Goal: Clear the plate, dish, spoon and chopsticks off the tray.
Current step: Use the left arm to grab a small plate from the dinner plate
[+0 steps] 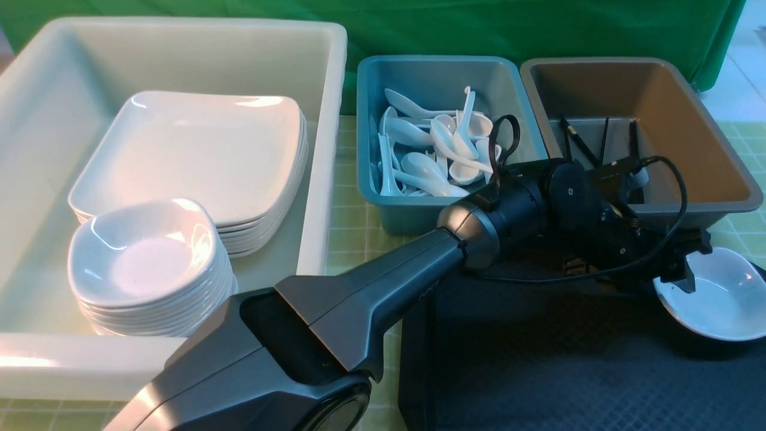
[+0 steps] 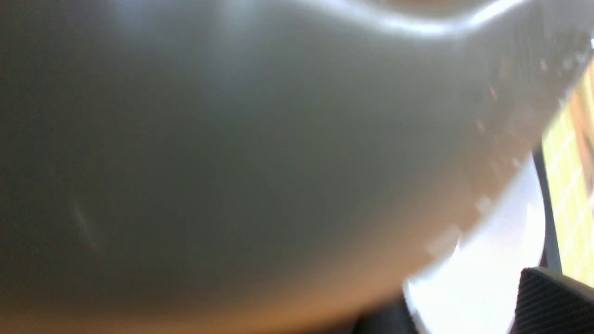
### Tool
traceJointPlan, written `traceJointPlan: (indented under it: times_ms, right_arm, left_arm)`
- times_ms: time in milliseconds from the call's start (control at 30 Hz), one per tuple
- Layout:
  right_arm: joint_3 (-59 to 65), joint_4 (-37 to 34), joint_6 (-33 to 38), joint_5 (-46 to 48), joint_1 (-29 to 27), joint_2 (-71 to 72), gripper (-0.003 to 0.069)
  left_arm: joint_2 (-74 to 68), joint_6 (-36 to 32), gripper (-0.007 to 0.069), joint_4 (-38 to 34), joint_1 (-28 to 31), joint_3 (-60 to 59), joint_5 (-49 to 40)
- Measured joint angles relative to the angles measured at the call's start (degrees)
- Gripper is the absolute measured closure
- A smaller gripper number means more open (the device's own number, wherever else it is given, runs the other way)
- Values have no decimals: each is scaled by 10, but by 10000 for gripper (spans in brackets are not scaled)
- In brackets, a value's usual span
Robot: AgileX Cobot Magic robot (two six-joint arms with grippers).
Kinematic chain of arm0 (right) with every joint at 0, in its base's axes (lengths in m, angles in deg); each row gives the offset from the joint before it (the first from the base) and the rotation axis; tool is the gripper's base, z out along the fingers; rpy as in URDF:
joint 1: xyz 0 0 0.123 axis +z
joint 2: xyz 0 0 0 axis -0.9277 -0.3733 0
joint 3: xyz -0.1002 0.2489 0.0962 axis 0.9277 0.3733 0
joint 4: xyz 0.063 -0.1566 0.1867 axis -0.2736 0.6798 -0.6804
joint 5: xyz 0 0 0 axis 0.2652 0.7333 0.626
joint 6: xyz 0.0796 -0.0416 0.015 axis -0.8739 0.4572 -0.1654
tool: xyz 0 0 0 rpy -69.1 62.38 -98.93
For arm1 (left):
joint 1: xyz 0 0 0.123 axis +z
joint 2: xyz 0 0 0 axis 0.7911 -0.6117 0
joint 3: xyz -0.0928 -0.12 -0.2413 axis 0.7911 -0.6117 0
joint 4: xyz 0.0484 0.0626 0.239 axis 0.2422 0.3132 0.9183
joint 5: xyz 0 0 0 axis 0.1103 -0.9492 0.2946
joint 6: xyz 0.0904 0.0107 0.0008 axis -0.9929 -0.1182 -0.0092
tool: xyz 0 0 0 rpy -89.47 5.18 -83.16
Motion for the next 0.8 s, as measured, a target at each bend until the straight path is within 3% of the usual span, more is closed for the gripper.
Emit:
traceJointPlan:
  times_ms: [433, 800]
  right_arm:
    - [0, 0, 0, -5, 0, 0, 466]
    - [0, 0, 0, -6, 0, 0, 460]
  left_arm:
    - [-3, 35, 275, 8, -2, 22, -57]
    - [-16, 58, 275, 42, 7, 130, -99]
